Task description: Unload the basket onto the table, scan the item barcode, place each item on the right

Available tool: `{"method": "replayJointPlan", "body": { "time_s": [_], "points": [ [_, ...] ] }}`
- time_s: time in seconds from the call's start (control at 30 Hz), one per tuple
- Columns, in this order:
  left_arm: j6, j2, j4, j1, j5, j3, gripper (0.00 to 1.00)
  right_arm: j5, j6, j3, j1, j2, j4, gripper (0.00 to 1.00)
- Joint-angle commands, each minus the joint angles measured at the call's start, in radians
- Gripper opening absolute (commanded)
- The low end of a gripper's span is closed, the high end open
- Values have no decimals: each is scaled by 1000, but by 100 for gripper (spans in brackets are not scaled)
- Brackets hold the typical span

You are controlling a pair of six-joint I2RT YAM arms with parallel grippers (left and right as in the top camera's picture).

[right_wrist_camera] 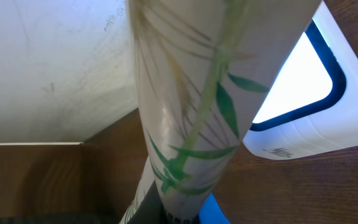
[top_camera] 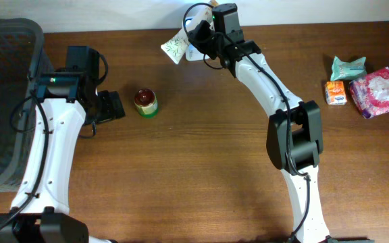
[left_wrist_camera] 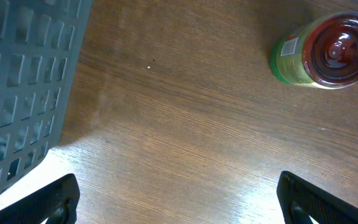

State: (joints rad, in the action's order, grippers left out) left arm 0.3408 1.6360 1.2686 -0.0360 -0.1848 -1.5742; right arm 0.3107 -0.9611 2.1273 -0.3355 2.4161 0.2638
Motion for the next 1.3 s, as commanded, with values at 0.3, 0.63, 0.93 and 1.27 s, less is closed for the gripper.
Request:
{"method": "replayJointPlan", "body": {
  "time_s": [0.3, 0.63, 0.93, 1.27],
  "points": [
    [3, -15, 0, 6, -11, 3, 99, -5, 24, 21, -3, 2, -19, 4],
    [3, -15, 0, 6, -11, 3, 99, 148, 189, 146, 105, -29, 54, 4],
    [3, -15, 0, 6, -11, 3, 99, -118, 434, 257, 322, -160, 635, 4],
    [3, -15, 0, 6, -11, 3, 99, -472, 712, 250, 641, -129, 1014, 4]
  ]
}}
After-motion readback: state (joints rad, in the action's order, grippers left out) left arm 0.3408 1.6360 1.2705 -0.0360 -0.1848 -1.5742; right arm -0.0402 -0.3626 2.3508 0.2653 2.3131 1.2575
